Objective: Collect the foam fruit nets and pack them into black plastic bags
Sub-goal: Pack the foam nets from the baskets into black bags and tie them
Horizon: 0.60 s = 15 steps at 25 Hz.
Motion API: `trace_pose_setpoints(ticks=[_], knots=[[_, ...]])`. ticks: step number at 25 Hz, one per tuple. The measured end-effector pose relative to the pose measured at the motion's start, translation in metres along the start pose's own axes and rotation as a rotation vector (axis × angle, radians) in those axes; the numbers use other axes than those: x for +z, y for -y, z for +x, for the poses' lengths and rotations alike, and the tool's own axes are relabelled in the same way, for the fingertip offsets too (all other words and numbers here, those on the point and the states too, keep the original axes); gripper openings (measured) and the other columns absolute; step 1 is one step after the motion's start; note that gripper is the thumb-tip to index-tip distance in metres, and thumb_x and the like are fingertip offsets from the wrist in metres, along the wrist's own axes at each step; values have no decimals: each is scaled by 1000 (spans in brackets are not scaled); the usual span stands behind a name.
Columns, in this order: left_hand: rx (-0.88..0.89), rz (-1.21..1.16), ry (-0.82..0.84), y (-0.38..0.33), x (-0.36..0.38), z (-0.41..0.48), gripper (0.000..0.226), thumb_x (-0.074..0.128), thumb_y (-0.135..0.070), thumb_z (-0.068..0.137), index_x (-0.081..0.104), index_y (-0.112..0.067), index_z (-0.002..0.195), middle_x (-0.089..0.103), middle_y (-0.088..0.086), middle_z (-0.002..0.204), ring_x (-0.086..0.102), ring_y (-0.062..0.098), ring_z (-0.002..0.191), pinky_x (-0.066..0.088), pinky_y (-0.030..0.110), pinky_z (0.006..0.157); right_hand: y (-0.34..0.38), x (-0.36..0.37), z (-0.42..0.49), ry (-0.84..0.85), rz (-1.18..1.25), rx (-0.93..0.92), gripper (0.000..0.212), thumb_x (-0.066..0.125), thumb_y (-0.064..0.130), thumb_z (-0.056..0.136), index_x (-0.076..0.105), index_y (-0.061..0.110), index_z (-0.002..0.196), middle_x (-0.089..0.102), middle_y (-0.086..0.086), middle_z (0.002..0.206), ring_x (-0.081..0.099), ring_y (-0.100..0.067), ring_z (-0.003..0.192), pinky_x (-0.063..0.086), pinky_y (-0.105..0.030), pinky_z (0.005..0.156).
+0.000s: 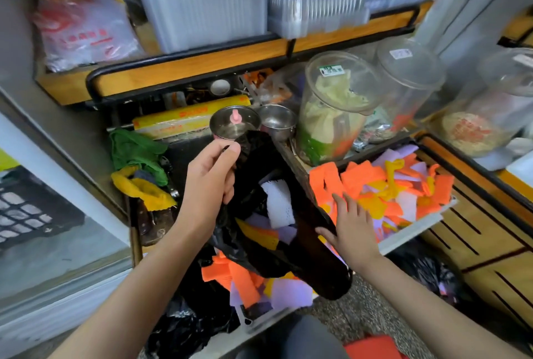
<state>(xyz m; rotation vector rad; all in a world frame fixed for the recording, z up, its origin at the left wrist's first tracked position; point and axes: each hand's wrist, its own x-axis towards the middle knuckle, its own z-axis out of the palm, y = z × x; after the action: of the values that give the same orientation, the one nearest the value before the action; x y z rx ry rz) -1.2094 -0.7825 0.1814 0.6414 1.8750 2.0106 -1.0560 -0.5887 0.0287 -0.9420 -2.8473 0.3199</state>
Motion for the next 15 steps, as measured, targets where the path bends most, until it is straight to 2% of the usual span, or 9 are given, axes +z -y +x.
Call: trace_pose_setpoints(ticks=[1,3,4,5,6,8,10,13,15], knots=[[-4,1,17,2,3,1,30,48,-18,97,58,-23,69,29,2,52,26,15,43,26,22,40,-9,6,-9,197,149,115,65,68,36,83,38,6,132,53,-15,115,59,-35,105,50,-41,80],[1,43,45,6,9,5,30,48,-19,97,59,-25,70,34,1,50,29,14,42,29,20,42,-22,16,-26,564,486,217,42,60,17,91,39,10,126,57,-6,90,63,-23,73,49,-30,58],[11,81,51,9,13,8,28,48,-19,97,59,-24,72,38,0,52,32,12,42,31,19,44,-27,16,-31,581,563,183,29,58,13,93,44,13,118,55,-1,80,57,-15,58,45,-27,50],[22,127,53,13,16,11,26,47,-18,97,59,-24,74,42,-2,55,35,9,43,32,16,46,-35,15,-32,533,587,154,15,59,16,92,52,15,104,53,1,73,51,-8,54,41,-27,48],[31,177,55,17,21,14,25,47,-18,97,59,-24,76,45,-5,58,38,5,45,33,14,48,-41,8,-30,493,589,136,11,62,24,90,56,16,87,51,-1,70,49,-5,55,38,-28,49],[13,266,84,30,32,21,25,45,-20,98,57,-16,76,47,-6,58,39,2,46,33,16,50,-61,-10,-22,441,560,77,44,57,51,86,58,11,68,54,-8,70,54,-3,68,33,-23,55],[-54,314,125,48,49,29,32,43,-25,98,47,-5,73,44,2,52,36,5,43,30,22,49,-86,-24,-8,417,531,102,64,45,65,81,60,4,70,57,-12,66,56,-1,62,40,-26,59],[-137,389,128,85,74,44,36,43,-25,99,40,-13,66,39,-5,47,38,9,42,31,24,48,-123,-30,22,382,329,200,62,36,57,90,51,4,62,53,-10,56,52,-15,57,40,-37,66],[-212,450,111,117,90,58,35,44,-24,99,43,-15,66,40,-6,46,42,12,48,32,28,50,-148,-21,47,384,154,230,62,24,61,89,48,11,62,54,-5,62,56,-24,69,42,-39,72]])
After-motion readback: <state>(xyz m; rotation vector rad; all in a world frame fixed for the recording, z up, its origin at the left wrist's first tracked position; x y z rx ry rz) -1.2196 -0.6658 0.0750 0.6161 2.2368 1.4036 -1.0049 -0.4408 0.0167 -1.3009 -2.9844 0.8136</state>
